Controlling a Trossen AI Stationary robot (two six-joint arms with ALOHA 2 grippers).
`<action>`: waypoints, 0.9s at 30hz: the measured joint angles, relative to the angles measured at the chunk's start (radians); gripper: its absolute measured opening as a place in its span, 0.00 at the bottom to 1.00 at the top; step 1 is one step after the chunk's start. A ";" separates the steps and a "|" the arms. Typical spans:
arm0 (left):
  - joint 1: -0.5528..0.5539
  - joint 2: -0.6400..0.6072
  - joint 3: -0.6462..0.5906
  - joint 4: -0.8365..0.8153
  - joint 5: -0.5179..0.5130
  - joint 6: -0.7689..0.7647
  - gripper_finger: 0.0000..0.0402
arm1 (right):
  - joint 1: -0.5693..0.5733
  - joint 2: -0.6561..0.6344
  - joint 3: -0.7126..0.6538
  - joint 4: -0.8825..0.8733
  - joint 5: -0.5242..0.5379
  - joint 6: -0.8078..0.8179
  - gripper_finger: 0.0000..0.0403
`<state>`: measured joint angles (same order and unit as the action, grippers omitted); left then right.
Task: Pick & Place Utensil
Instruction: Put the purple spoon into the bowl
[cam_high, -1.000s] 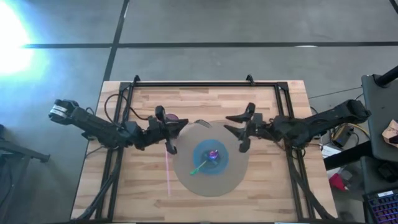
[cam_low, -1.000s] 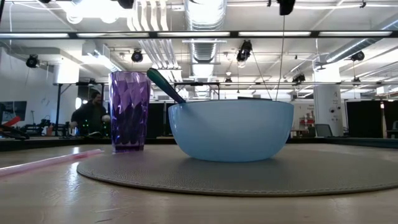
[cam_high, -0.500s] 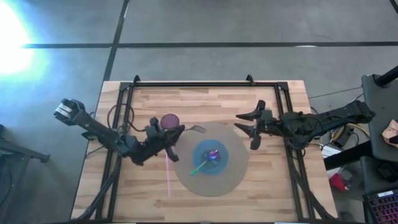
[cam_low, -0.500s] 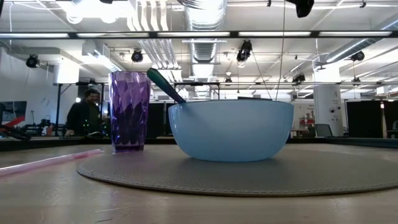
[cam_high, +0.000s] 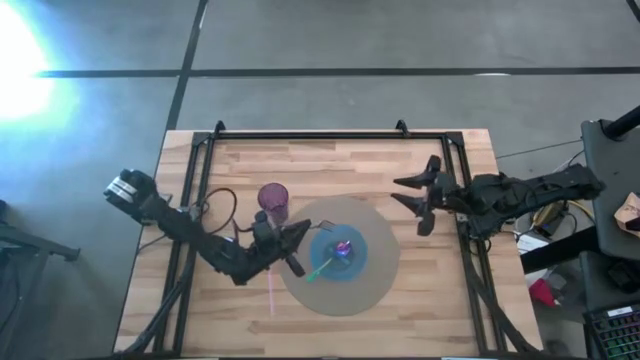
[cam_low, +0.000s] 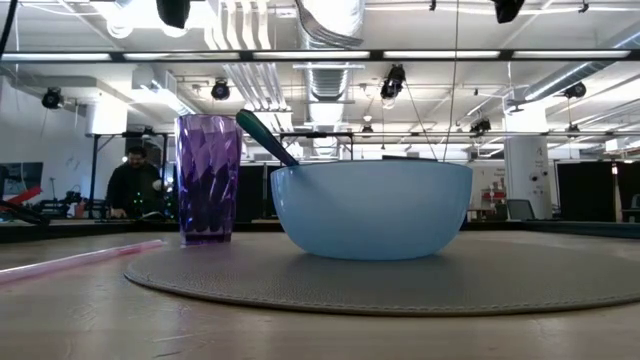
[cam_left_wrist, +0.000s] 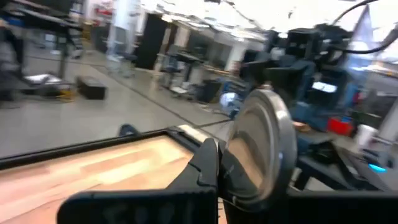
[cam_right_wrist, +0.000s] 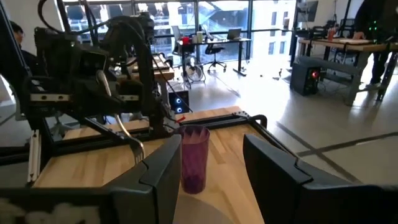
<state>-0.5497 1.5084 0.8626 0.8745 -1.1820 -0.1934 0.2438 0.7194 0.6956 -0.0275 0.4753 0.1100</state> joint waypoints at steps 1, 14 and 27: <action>-0.005 0.008 0.005 0.000 -0.023 -0.001 0.00 | 0.000 -0.023 0.000 -0.027 0.000 0.011 0.42; -0.043 0.094 0.053 0.000 -0.135 -0.075 0.00 | 0.000 -0.143 0.000 -0.265 -0.001 0.071 0.42; -0.100 0.207 0.138 0.000 -0.265 -0.172 0.00 | 0.000 -0.142 0.000 -0.296 -0.001 0.070 0.43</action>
<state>-0.6495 1.7156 1.0005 0.8742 -1.4467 -0.3651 0.2440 0.5774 0.6956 -0.3240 0.4740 0.1802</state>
